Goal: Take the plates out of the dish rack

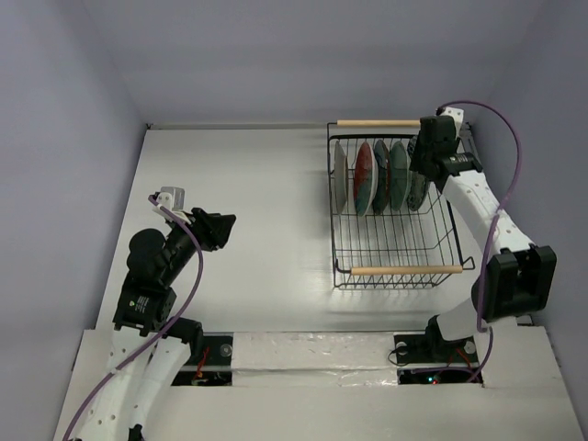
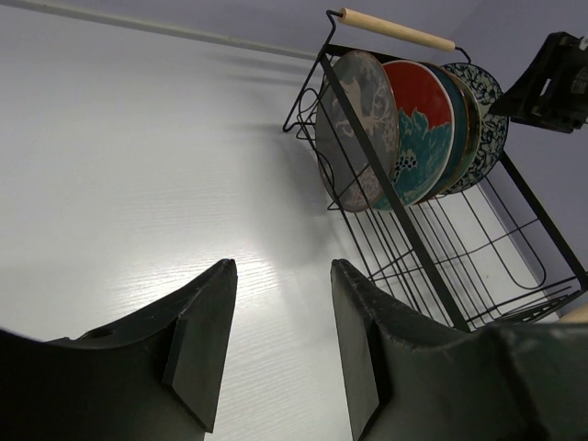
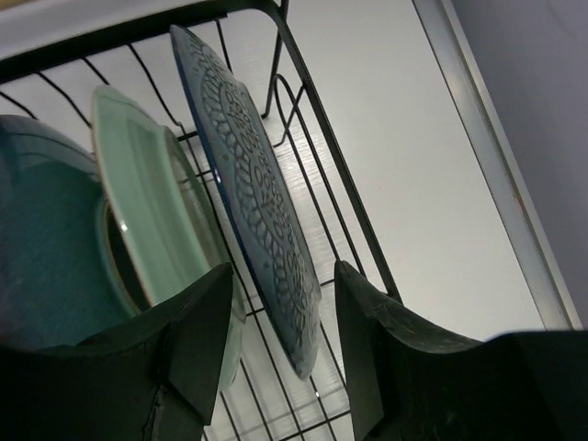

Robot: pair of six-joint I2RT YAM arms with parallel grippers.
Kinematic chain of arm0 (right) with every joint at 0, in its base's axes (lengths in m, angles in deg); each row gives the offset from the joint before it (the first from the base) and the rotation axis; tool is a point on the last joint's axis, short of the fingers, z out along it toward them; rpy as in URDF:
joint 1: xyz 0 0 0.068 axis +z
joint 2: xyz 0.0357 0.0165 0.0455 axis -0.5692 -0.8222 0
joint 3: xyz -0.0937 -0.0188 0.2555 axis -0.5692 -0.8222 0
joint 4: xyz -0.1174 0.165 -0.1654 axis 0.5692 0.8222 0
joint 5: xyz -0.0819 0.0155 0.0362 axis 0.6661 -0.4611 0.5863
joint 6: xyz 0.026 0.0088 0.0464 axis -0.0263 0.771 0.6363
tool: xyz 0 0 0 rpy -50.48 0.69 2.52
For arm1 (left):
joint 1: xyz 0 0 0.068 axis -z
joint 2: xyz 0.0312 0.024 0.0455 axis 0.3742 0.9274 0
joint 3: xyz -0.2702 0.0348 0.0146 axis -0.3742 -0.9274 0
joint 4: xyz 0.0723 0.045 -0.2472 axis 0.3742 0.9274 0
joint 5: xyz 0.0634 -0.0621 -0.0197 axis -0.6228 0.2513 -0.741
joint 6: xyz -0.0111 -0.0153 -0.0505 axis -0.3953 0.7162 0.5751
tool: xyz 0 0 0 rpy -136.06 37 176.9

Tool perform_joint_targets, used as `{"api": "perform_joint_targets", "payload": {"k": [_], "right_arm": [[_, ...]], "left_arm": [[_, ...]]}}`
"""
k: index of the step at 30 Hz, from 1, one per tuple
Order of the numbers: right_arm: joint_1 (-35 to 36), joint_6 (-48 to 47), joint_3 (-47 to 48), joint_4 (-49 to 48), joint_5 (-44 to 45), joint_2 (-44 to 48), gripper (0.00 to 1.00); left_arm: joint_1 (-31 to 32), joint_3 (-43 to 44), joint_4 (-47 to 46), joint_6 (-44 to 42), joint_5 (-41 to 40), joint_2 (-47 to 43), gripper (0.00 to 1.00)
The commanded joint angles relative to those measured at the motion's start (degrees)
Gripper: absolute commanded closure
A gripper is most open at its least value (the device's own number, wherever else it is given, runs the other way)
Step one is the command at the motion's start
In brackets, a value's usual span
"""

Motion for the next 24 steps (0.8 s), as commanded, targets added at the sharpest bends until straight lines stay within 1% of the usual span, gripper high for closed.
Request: {"api": "perform_joint_targets", "payload": {"k": [1, 4, 9, 14, 17, 19, 21, 24], "right_arm": [[-0.36, -1.3, 3.18, -1.0, 3.03, -2.33, 0.47], [-0.36, -2.08, 3.09, -1.97, 5.23, -2.77, 0.49], [-0.36, -3.41, 4.4, -1.54, 4.44, -4.96, 0.53], [-0.36, -3.85, 3.53, -2.24, 5.14, -5.76, 0.64], [-0.36, -4.37, 4.05, -1.8, 5.76, -6.2, 0.67], [-0.36, -4.72, 4.41, -1.62, 5.76, -6.73, 0.67], [-0.36, -5.16, 5.11, -0.92, 5.59, -7.34, 0.75], [0.25, -5.95, 5.55, -0.66, 6.2, -7.34, 0.79]], "left_arm": [[0.37, 0.45, -2.66, -0.09, 0.78, -0.68, 0.57], [0.37, 0.45, -2.58, -0.09, 0.95, -0.77, 0.57], [0.37, 0.45, -2.66, -0.18, 0.95, -1.12, 0.57], [0.37, 0.54, -2.58, -0.27, 0.69, -1.56, 0.57], [0.37, 0.54, -2.49, -0.18, 0.69, -1.65, 0.57], [0.37, 0.54, -2.49, -0.18, 0.69, -1.82, 0.57], [0.37, 0.63, -2.49, -0.18, 0.69, -1.91, 0.57], [0.37, 0.54, -2.49, -0.18, 0.69, -1.91, 0.57]]}}
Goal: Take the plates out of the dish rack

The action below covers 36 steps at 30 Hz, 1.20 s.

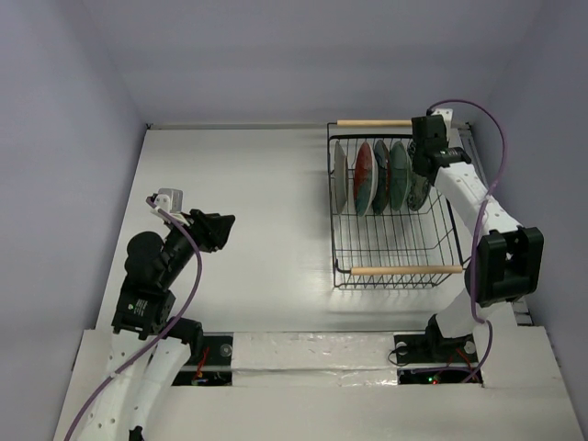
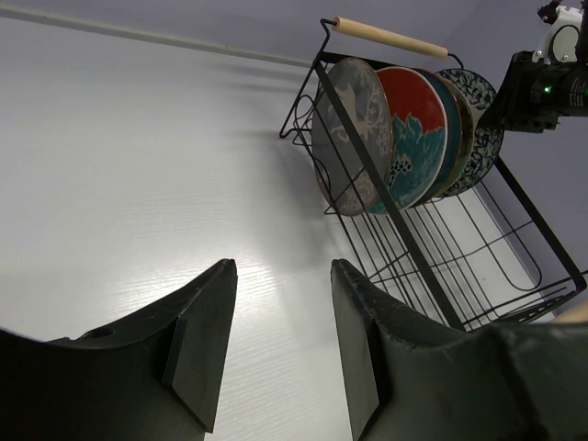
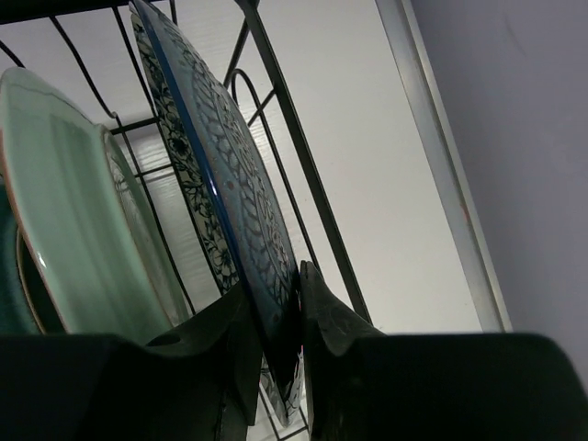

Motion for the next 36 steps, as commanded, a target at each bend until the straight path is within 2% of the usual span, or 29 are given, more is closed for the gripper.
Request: {"api": "perform_joint_targets", "payload": {"k": [1, 6, 10, 20, 28, 36], "right_arm": [[0.78, -0.21, 3.23, -0.9, 1.33, 0.11, 0.8], [2.71, -4.34, 5.52, -0.19, 4.66, 0.99, 0.89], [3.85, -7.41, 7.1, 0.6, 7.21, 2.13, 1.0], [5.0, -11.28, 9.47, 1.3, 11.79, 5.56, 1.0], [5.53, -8.21, 14.83, 4.46, 16.09, 10.74, 1.0], [5.53, -3.29, 16.42, 5.26, 17.16, 21.71, 1.0]], "left_arm": [[0.37, 0.54, -2.58, -0.16, 0.6, -0.62, 0.57], [0.37, 0.45, -2.66, -0.16, 0.78, -0.8, 0.57], [0.37, 0.45, -2.66, -0.16, 0.69, -0.88, 0.57], [0.37, 0.45, -2.66, -0.16, 0.6, -0.62, 0.57], [0.37, 0.45, -2.58, -0.16, 0.52, -0.36, 0.57], [0.89, 0.45, -2.75, -0.25, 0.6, -0.27, 0.57]]}}
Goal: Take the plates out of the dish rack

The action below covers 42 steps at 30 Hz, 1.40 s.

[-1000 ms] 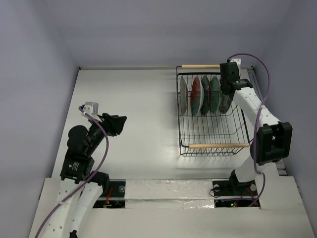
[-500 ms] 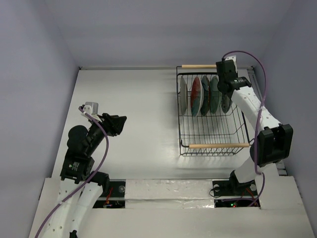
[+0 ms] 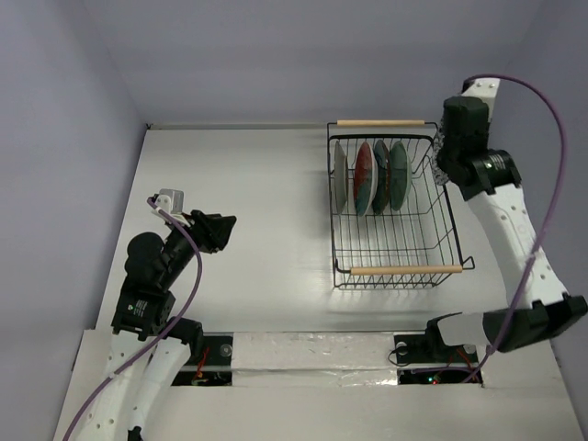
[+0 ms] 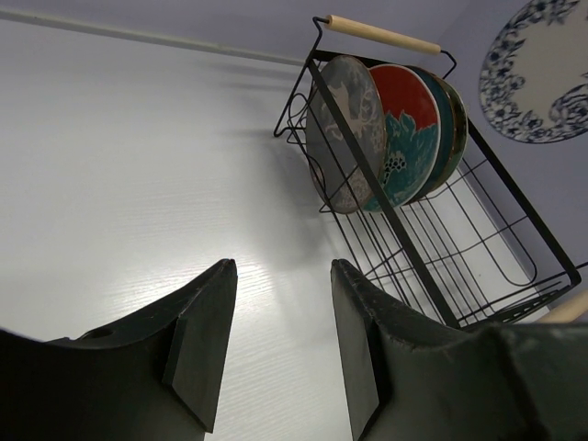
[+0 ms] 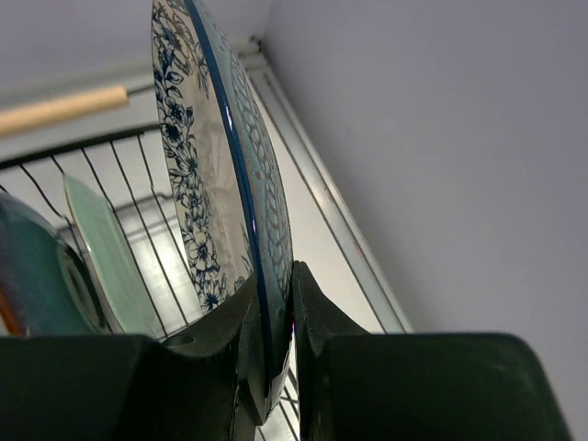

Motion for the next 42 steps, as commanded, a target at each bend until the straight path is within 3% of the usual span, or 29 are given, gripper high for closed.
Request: {"api": "perform_joint_targets", "payload": {"k": [1, 7, 12, 17, 24, 29, 33, 42], "right_arm": [[0.44, 3.14, 4.9, -5.41, 3.91, 8.0, 1.0], [3.68, 9.81, 2.01, -12.52, -13.74, 17.23, 1.0], [9.56, 18.16, -1.16, -20.24, -32.81, 15.23, 1.0], [23.61, 20.54, 1.37, -25.27, -34.86, 6.54, 1.0], [35.49, 20.46, 11.38, -23.88, -29.59, -14.53, 1.0], [39.54, 20.98, 17.29, -22.73, -33.62, -26.32, 1.0], [40.08, 23.35, 15.72, -26.84, -38.89, -30.65, 1.0], [39.55, 26.43, 8.96, -30.1, -34.16, -36.72, 1.0]], "left_arm": [[0.26, 0.45, -2.73, -0.25, 0.41, 0.04, 0.57], [0.26, 0.63, -2.38, -0.16, -0.47, 0.13, 0.57], [0.26, 0.71, -2.03, -0.16, -1.61, -0.31, 0.58], [0.26, 1.42, -0.45, 0.19, -6.53, -2.07, 0.59], [0.26, 4.58, 3.41, 0.46, -20.67, -10.42, 0.59], [0.26, 4.85, 3.77, 0.72, -22.71, -10.16, 0.59], [0.26, 4.58, 4.39, 1.07, -22.71, -10.51, 0.59], [0.26, 3.62, 3.51, 1.25, -19.63, -10.33, 0.58]]}}
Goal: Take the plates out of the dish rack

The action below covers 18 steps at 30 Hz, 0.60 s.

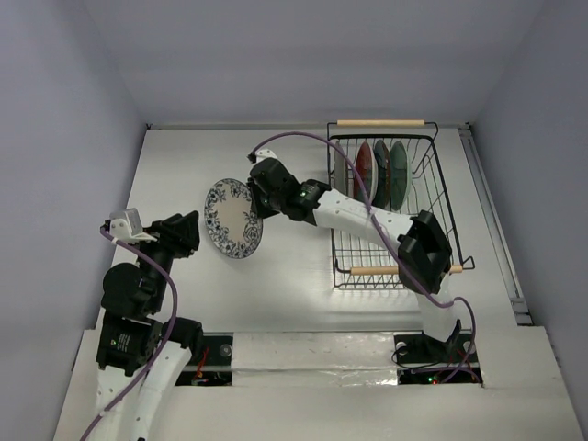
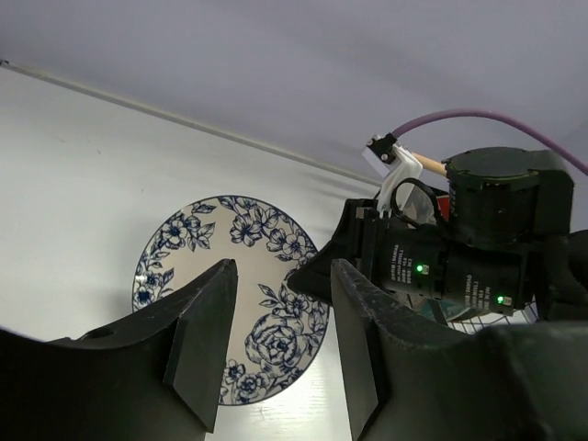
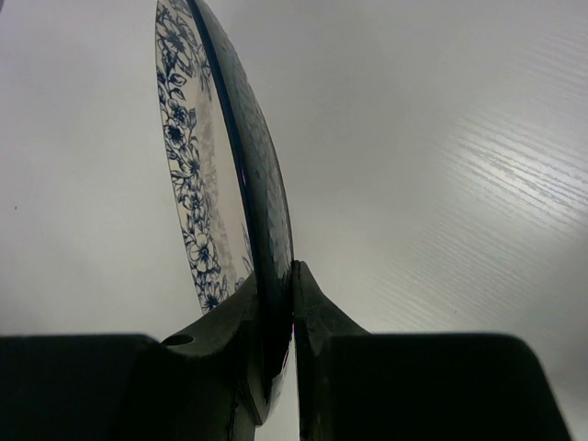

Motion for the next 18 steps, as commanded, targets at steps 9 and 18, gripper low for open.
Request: {"api": "perform_joint_targets", "payload": {"k": [9, 18], "right_arm": [[-0.78, 5.0, -11.06, -12.71, 9.39, 0.63, 1.0], [-0.78, 5.88, -17.83, -11.48, 14.06, -0.78, 0.72]], "left_arm": [[0.26, -0.54, -2.31, 0.42, 2.38, 0.68, 0.57], [0.26, -0.63, -2.22, 0.51, 2.38, 0.95, 0.57]]}}
